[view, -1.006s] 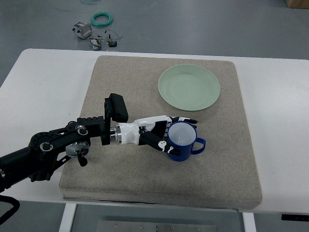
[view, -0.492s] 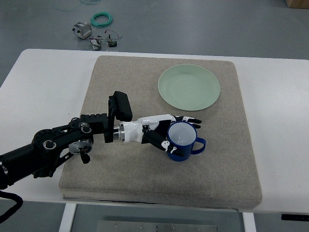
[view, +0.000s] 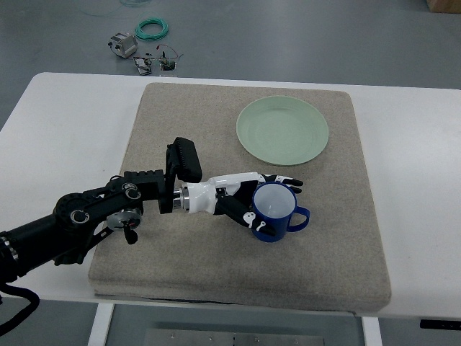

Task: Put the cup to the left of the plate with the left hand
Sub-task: 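Close the left hand fingers around the blue mug body, then lift the mug and carry it past the plate, farther from the robot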

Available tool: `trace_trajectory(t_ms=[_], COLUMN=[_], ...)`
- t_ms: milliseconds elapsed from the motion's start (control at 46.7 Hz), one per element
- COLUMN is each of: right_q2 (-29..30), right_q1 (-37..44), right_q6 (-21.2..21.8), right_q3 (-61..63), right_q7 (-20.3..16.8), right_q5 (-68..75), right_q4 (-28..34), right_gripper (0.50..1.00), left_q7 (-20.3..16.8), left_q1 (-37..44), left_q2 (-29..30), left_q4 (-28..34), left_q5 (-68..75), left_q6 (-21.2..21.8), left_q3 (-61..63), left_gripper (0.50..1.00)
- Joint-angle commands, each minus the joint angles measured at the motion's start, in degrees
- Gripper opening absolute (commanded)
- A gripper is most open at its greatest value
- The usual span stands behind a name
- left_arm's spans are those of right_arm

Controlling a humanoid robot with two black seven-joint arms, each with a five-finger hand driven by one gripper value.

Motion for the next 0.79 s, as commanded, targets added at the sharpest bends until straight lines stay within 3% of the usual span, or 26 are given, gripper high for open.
trace_trajectory(t_ms=[0,107,257,364,557,771], right_q2=[0.0,0.0,0.0,0.0,0.0,0.0], right_q1=[0.0,0.0,0.0,0.0,0.0,0.0], right_q6=[0.0,0.0,0.0,-0.1,0.0,0.0], right_q3=[0.0,0.0,0.0,0.0,0.0,0.0], right_q7=[0.0,0.0,0.0,0.0,0.0,0.0], right_q5=[0.0,0.1,0.1,0.0,0.0,0.0], right_q4=[0.0,0.0,0.0,0.0,0.0,0.0], right_gripper=[0.934,0.934,0.934,0.934,0.934,0.934], left_q7=[0.0,0.0,-0.1,-0.1,-0.2,-0.6], left_q1=[-0.2,-0.3,-0.5,-0.7,-0.7,-1.2], left_q2=[0.0,-0.1,-0.6,-0.7,-0.8,-0.8], left_q4=[0.2,0.3,0.8,1.1,1.2,1.9], left_q5=[0.0,0.0,0.1,0.0,-0.1,-1.0], left_q6=[0.0,0.0,0.0,0.0,0.0,0.0], left_q3=[0.0,0.0,0.4,0.4,0.4,-0.6], left_gripper=[0.864,0.797,0.619,0.540,0.500,0.500])
